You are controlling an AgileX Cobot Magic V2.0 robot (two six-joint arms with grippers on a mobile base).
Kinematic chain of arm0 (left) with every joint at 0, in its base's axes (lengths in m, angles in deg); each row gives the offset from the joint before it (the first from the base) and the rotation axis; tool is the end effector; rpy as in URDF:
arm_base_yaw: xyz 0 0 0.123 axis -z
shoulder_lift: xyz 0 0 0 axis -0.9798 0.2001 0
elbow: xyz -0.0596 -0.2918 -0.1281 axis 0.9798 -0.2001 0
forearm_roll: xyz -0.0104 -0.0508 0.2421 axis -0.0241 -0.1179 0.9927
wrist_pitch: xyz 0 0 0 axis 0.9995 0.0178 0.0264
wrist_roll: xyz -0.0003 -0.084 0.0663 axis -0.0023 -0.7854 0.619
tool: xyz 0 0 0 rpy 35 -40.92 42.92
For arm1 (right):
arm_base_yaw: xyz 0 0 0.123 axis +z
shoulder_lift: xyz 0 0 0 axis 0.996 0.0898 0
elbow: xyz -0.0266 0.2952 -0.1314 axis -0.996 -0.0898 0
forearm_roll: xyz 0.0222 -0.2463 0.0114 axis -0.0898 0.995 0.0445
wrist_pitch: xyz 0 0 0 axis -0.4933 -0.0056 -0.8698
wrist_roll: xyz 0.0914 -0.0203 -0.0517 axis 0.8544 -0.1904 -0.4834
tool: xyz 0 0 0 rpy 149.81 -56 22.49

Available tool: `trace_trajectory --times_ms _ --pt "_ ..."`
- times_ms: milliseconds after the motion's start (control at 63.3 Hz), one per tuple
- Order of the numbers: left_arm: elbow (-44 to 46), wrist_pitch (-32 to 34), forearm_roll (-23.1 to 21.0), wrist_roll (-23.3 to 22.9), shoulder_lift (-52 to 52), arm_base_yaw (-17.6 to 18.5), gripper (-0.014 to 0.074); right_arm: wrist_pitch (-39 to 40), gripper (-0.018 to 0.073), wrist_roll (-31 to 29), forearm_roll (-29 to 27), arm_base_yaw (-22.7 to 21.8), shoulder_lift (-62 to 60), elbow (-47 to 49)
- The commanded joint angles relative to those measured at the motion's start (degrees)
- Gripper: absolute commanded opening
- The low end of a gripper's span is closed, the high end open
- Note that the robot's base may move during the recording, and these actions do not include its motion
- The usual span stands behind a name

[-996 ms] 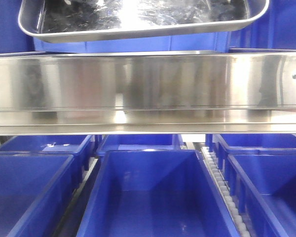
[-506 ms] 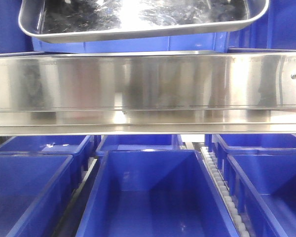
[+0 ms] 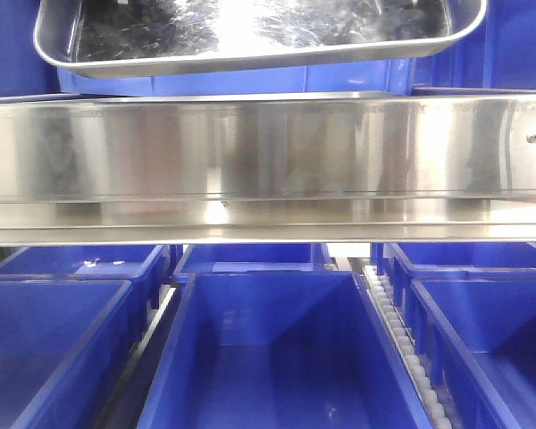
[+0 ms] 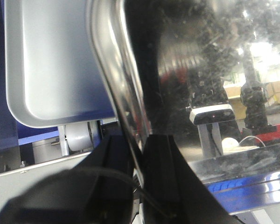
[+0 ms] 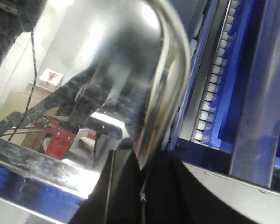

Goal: Stack silver trays without gaps
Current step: 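Lower the held tray into the larger steel tray with both grippers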

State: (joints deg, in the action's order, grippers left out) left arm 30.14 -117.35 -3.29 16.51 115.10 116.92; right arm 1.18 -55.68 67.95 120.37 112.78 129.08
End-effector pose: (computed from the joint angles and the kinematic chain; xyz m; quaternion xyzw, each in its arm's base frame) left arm 0.2448 -0.1732 0.4282 0.1676 0.9489 -0.0507 0.2625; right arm 0.2385 0.1541 0.4372 -0.1149 0.9532 0.0745 0.2696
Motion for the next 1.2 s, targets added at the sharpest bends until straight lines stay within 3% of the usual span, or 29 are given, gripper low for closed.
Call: trace_trajectory --times_ms 0,395,743,1185 --pt "1.46 -2.25 -3.19 1.72 -1.64 1.11 -0.0048 0.87 0.0057 -1.33 -2.48 0.45 -2.05 1.81" --pt "5.4 2.38 -1.98 1.72 -1.64 0.77 -0.0048 1.84 0.0057 -1.38 -3.91 -0.35 -2.0 1.91" --pt "7.96 5.62 -2.1 1.82 1.83 -7.22 -0.0048 9.79 0.0057 -3.3 -10.13 -8.99 -0.66 2.12" --pt "8.04 16.07 -2.1 2.52 9.49 -12.52 -0.0048 16.56 0.0057 -4.69 -10.45 -9.52 13.1 9.38"
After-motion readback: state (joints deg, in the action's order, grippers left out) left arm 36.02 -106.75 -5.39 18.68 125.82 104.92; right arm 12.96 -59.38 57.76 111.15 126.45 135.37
